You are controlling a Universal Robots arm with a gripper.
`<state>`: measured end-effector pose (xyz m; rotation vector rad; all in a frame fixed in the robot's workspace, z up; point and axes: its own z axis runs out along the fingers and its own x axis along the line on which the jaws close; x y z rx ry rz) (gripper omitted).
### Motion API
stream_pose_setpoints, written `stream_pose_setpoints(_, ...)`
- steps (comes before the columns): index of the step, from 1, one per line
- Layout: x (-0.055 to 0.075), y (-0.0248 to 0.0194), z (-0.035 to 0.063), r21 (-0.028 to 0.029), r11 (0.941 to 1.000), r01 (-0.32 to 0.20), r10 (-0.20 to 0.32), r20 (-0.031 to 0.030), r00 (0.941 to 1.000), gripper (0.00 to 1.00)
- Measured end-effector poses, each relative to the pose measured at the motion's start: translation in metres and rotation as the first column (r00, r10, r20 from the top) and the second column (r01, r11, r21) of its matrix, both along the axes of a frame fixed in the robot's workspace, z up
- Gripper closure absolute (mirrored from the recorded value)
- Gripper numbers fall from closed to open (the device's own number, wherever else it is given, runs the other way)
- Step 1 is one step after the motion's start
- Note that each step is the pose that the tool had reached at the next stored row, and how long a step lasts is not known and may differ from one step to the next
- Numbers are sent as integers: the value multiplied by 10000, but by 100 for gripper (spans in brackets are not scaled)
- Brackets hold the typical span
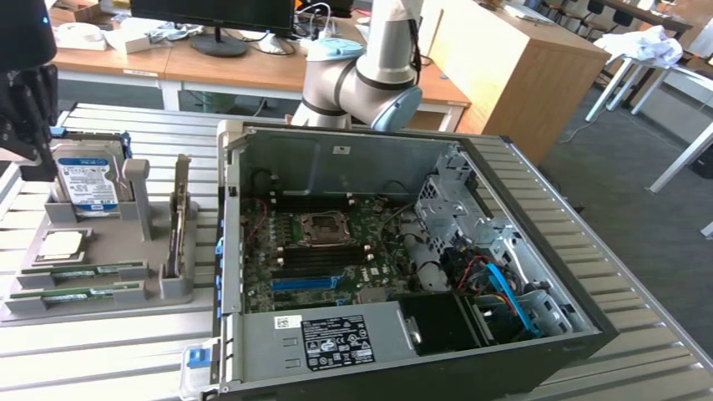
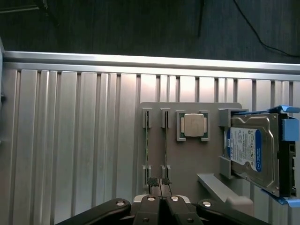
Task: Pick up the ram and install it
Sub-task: 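Pick up the ram and move it above insertion slot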
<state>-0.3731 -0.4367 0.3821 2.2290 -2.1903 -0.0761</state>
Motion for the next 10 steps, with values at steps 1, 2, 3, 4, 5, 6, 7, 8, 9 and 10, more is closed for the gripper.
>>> stream_pose_setpoints(1, 10, 0, 0, 0, 10000, -8, 8, 1, 10000, 90)
stream_pose_setpoints(2, 16, 0, -1, 1, 10000, -13, 13, 1, 10000, 90)
stream_pose_setpoints(3, 16, 0, -1, 1, 10000, -13, 13, 0, 10000, 90)
stream_pose_setpoints(4, 15, 0, -1, 0, 10000, -13, 13, 0, 10000, 90)
stream_pose_setpoints(5, 16, 0, 0, 0, 10000, -13, 13, 0, 10000, 90)
stream_pose_setpoints(6, 16, 0, 0, 0, 10000, -14, 14, -1, 10000, 90)
stream_pose_setpoints(7, 16, 0, 0, 0, 10000, -14, 14, 0, 10000, 90)
stream_pose_setpoints(8, 16, 0, 0, 0, 10000, -14, 14, 0, 10000, 90)
stream_pose_setpoints(9, 16, 0, 0, 0, 10000, -14, 14, -1, 10000, 90)
stream_pose_setpoints(10, 16, 0, 0, 0, 10000, -14, 14, 0, 10000, 90)
